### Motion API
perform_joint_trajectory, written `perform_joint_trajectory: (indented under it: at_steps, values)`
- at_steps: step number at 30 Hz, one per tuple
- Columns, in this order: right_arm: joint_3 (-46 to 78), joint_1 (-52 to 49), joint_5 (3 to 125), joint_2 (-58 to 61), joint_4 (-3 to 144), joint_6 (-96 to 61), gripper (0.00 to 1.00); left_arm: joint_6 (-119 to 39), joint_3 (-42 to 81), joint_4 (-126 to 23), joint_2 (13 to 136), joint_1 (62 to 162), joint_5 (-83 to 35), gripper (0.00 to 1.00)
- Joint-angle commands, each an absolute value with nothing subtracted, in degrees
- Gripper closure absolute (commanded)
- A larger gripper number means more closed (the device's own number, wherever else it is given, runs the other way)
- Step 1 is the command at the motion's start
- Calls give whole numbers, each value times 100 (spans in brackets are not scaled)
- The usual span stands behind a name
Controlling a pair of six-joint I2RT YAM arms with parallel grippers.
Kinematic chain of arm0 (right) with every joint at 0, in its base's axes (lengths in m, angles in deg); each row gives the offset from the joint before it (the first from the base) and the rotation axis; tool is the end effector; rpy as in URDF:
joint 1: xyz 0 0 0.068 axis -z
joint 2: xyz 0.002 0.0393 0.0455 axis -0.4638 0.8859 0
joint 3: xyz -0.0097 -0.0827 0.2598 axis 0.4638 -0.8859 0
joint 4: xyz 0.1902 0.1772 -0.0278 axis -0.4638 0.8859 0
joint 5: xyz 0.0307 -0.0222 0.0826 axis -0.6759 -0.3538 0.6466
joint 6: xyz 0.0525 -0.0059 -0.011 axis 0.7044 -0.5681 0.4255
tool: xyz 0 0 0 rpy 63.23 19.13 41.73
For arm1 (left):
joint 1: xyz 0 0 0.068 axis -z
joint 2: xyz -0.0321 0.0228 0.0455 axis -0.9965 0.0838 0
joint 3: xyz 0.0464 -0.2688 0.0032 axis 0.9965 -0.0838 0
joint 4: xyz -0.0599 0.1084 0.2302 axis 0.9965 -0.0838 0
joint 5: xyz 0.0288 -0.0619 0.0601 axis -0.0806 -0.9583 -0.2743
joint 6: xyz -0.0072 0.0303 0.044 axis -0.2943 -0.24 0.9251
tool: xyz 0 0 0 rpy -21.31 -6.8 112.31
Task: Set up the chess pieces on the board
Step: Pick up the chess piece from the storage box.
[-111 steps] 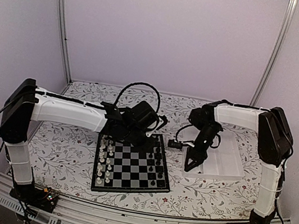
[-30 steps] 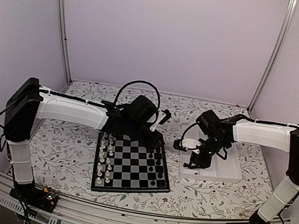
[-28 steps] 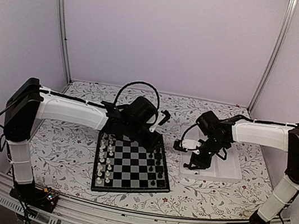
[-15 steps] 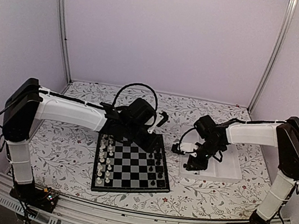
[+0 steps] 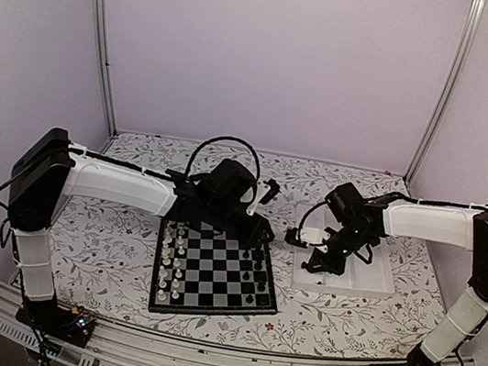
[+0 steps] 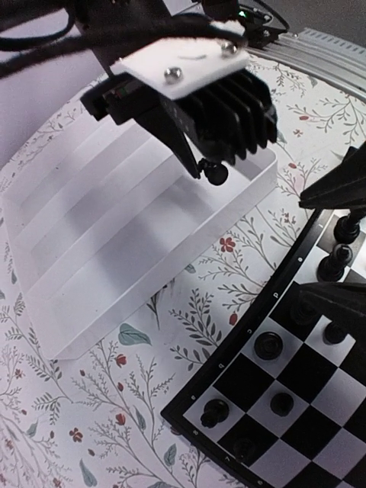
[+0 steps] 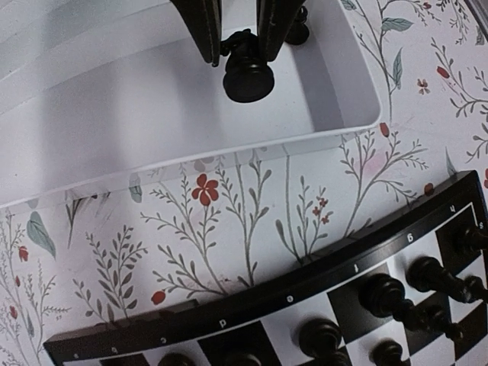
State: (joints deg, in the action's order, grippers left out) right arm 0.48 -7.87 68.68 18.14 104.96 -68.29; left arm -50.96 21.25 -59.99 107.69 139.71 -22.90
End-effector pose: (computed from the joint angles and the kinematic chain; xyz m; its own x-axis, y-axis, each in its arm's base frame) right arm 0.2549 0.1914 0.1685 -0.1311 -0.9252 -0.3561 -0.9856 0.1604 -0.0540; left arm 0.2417 -0.3466 0.2045 -0.6828 0.2928 -0.6694 0.6477 0.6665 -0.3692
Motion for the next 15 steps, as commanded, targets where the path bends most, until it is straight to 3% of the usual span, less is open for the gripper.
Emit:
perform_joint_trajectory:
  at_steps: [1,15]
  values:
    - [331,-772,7032,1394,10740,-6716,91,-5519,1894,-5126,10939,13769,-2866,64]
    - [984,-947,7499,1313,10919,-6418,91,-6441,2070,-3735,11600,13689,-4472,60]
